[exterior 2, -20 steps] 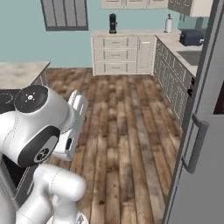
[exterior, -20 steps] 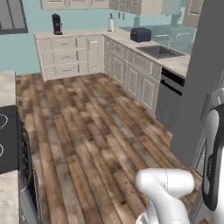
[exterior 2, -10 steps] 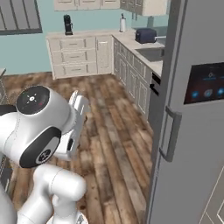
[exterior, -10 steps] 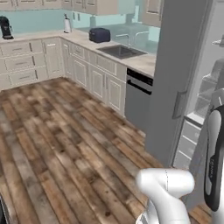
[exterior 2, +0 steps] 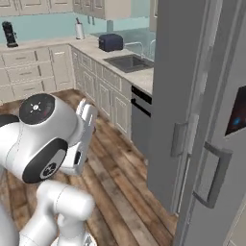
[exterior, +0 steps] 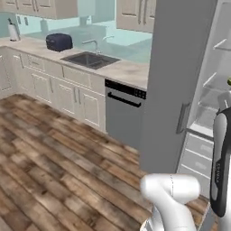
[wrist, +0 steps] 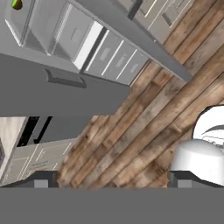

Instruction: Retrieve the banana and kiwi from the fridge and place them into the bowl on the dining table.

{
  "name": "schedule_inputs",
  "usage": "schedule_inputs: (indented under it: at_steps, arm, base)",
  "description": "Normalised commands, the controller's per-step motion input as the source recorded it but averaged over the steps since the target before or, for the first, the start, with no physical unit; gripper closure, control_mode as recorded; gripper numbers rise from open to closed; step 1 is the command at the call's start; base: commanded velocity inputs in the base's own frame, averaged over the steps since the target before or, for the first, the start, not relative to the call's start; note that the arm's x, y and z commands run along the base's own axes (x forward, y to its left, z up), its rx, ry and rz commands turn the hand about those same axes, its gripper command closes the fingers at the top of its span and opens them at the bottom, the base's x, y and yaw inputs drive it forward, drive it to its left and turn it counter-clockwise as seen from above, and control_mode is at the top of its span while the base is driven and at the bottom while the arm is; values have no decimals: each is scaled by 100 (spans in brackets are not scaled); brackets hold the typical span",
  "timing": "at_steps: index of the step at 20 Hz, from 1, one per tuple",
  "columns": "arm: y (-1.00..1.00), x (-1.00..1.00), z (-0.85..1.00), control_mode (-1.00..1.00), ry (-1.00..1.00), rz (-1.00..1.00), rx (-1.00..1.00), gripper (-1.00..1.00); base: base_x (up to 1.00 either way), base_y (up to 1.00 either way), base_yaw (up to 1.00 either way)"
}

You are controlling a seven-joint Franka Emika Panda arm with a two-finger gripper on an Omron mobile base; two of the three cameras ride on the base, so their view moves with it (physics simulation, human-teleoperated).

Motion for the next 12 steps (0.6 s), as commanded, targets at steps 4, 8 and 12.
schedule_inputs:
  at_steps: [4, 8, 12]
  arm:
    - [0, 0, 0, 100, 0, 0, 0, -100]
    - [0, 0, 0, 100, 0, 0, 0, -100]
    - [0, 0, 0, 100, 0, 0, 0, -100]
  base:
    - [28, 74, -50]
    - [5, 56, -55]
    - [16, 55, -60]
